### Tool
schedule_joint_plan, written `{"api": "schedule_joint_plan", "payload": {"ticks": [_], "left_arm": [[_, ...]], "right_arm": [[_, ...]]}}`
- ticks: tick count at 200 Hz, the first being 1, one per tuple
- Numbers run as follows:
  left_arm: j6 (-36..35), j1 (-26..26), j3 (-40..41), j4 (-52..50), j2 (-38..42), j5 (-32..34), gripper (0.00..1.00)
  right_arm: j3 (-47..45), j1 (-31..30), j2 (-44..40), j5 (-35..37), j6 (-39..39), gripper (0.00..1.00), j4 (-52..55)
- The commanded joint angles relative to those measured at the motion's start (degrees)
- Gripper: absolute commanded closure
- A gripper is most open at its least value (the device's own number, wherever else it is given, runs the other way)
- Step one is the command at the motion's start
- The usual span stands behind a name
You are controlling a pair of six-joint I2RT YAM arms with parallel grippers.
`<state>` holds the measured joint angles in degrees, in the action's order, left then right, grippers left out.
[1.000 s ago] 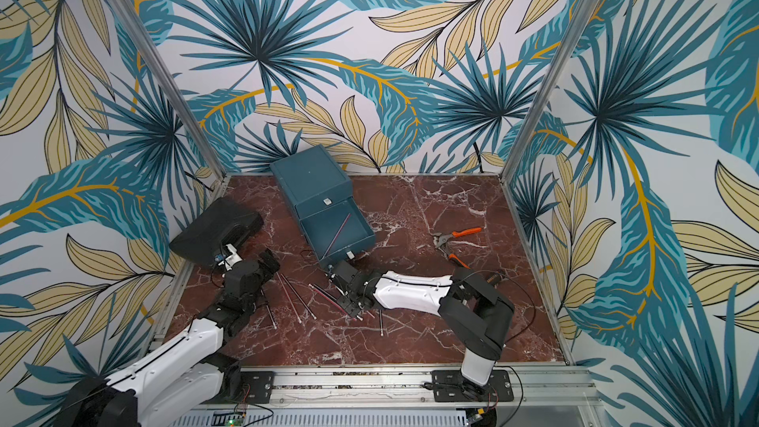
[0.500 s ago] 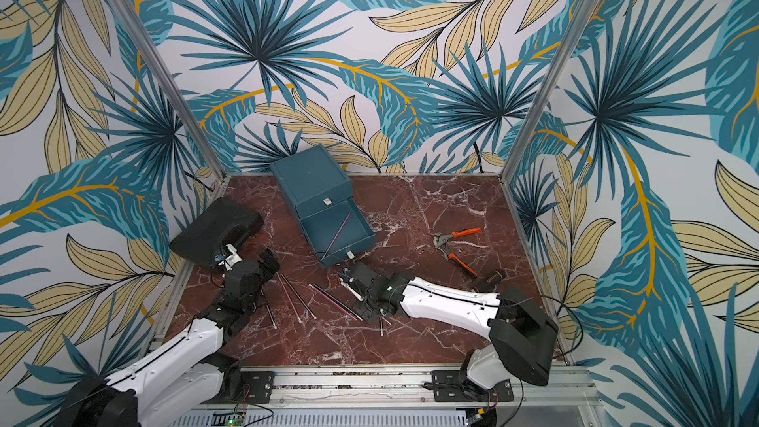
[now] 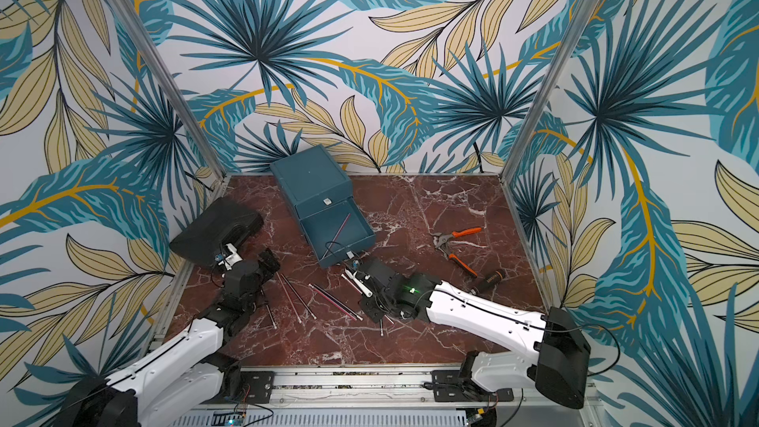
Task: Please place the pencils in the drawer according to their color
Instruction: Place the pencil in the drawer.
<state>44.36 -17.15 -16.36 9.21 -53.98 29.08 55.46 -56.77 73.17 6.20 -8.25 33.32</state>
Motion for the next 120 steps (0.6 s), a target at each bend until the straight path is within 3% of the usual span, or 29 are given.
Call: {"api": "schedule_joint_plan", "payload": {"ticks": [1, 23, 54, 86, 120], "left_arm": [[-1.1, 0.5, -0.5, 1.0, 0.0, -0.6, 0.00], [-1.9, 0.5, -0.8, 1.2, -0.1, -1.3, 0.00], [-2.8, 0.5, -1.2, 1.1, -0.3, -2.1, 0.00], [-3.7, 0.5, -1.2, 1.4, -0.3, -2.8, 0.00], [-5.6, 0.5, -1.8, 0.6, -0.1, -3.4, 0.00]], "right_arm": [[3.9, -0.1, -0.3, 3.0, -3.8, 1.00, -0.1], [8.6, 1.0, 1.6, 7.4, -8.4, 1.00, -0.4], [14.9, 4.0, 5.7, 7.2, -17.5, 1.00, -0.7], [18.4, 8.5, 9.6, 2.3, -26.4, 1.00, -3.1], [16.4, 13.6, 11.8, -5.7, -34.5, 1.00, -12.8]]}}
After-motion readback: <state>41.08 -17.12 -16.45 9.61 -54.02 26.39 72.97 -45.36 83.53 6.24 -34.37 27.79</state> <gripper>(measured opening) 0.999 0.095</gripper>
